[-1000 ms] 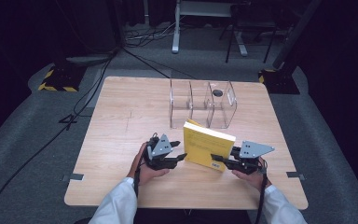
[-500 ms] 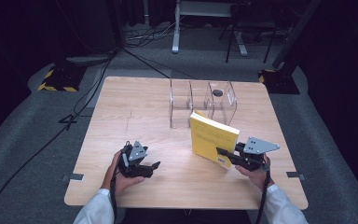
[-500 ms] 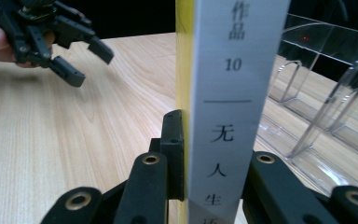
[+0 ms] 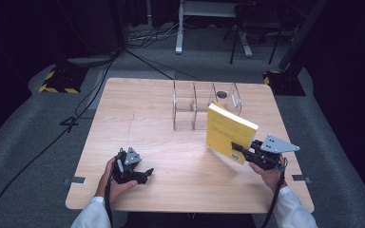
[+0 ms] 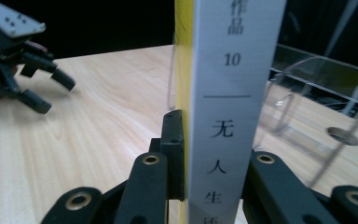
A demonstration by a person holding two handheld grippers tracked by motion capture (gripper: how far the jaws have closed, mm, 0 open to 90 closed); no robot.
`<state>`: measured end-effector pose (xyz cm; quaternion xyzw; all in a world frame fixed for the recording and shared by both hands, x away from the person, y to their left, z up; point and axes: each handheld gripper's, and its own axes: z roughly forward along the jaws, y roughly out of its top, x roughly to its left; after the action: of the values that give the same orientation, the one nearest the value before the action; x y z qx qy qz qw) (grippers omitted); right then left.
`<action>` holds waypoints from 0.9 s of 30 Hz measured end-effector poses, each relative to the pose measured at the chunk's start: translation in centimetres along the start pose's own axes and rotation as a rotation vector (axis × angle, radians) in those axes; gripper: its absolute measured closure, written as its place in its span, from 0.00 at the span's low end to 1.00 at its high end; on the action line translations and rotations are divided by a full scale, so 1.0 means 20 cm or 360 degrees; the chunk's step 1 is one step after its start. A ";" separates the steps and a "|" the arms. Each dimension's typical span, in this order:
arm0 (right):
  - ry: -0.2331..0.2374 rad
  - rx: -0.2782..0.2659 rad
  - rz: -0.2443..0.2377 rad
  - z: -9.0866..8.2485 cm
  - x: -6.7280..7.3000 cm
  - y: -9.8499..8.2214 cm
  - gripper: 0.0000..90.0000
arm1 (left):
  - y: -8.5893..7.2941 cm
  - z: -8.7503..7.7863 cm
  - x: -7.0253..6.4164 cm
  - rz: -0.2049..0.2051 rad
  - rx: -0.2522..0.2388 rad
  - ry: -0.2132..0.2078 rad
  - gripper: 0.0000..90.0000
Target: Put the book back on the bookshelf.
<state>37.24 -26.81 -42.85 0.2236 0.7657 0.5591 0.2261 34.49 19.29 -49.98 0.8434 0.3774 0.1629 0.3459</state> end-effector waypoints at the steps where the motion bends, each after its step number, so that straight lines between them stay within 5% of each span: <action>1: -0.0016 -0.0006 0.0004 -0.01 -0.01 0.00 0.85 | -0.01 0.00 0.00 -0.0020 0.0002 0.0002 0.22; 14: -0.0261 -0.0106 0.0090 -0.16 -0.12 0.05 0.85 | -0.02 0.01 0.02 -0.0056 0.0031 0.0004 0.20; 27: -0.0423 -0.0089 0.0109 -0.05 -0.15 0.15 0.85 | -0.02 0.02 0.00 -0.0062 0.0027 0.0007 0.20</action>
<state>39.39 -28.54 -39.48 0.3152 0.7051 0.5530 0.3124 34.50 19.29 -50.43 0.8384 0.3960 0.1547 0.3410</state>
